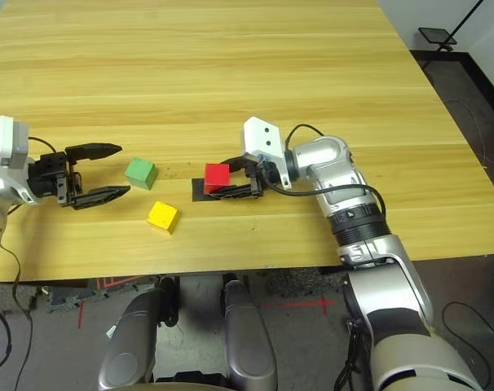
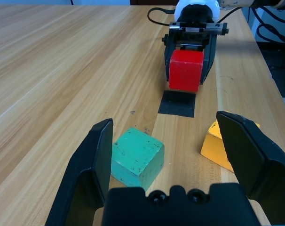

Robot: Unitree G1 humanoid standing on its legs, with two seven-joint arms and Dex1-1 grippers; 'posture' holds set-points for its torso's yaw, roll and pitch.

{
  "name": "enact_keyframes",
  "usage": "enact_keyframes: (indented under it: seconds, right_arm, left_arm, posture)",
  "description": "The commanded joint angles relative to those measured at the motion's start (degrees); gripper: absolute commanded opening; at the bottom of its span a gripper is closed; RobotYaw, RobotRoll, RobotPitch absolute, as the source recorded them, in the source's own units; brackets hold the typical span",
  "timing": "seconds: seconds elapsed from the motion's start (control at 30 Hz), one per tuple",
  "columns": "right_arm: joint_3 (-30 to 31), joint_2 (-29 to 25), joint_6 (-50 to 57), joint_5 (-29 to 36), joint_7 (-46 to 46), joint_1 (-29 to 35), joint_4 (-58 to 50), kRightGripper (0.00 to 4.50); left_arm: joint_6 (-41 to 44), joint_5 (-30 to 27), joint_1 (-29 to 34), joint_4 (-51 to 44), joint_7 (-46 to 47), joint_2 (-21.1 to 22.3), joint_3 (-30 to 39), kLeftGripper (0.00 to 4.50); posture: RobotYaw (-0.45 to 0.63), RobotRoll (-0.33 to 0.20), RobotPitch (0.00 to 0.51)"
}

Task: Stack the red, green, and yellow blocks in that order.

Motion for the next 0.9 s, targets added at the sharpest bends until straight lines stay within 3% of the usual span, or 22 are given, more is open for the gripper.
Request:
enact_keyframes:
  seconds: [0.03,0.9]
  right_arm:
    - [1.1,0.9,-2.1,-1.7,0.2,0.1,1.9,2.06]
    - [1.4,5.9,-11.3,-6.3,-1.6,-2.8,14.0,2.06]
  left_arm:
    - [0.5,-0.4,1.1,-1.4,0.3,0.0,0.0,4.50]
    - [1.9,-1.3,3.5,-4.8,2.0,0.5,1.1,4.50]
  posture:
    - [0.30,0.019,0.297]
    - [0.33,0.032,0.299]
